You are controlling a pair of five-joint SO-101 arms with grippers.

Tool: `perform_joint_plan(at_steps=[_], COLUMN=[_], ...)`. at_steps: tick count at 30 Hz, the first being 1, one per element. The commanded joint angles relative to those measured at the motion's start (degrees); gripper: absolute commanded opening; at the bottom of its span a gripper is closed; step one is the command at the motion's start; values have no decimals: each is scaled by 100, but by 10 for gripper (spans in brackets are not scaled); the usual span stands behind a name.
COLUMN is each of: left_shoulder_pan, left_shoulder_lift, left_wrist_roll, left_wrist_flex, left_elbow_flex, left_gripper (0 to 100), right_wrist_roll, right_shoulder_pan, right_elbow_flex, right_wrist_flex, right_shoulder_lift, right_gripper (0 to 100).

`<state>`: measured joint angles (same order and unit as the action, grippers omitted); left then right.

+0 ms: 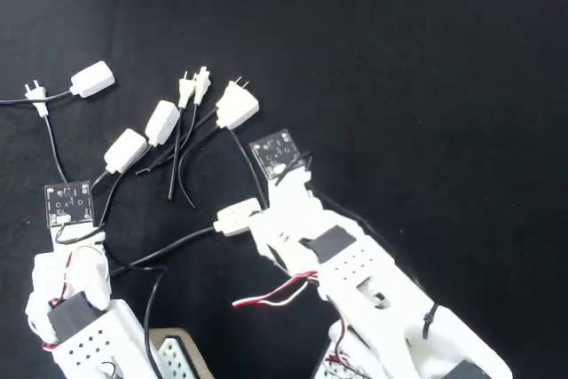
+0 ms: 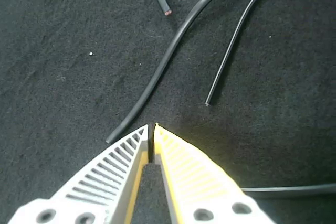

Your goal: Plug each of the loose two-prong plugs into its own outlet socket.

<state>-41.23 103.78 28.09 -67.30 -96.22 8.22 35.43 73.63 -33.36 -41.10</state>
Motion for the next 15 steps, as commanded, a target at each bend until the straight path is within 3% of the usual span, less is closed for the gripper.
perform_joint_plan(at_steps=[1,7,12,15], left_shoulder_pan=[57,198,207,207], left_shoulder_lift=[62,62,62,62], left_wrist_roll=[26,18,18,18], left_wrist_flex=[-26,0,-9,-9], left_elbow_flex=[-92,-110,-110,-110], left_gripper=[37,36,36,36], right_wrist_roll=[-26,-35,-44,-62], right_shoulder_pan=[114,-589,-114,-132], right_elbow_flex=[-374,-347,-655,-664], right_wrist_flex=[-123,-158,-1178,-1266], right_shoulder_lift=[-75,-101,-110,-110], right_gripper=[292,293,293,293])
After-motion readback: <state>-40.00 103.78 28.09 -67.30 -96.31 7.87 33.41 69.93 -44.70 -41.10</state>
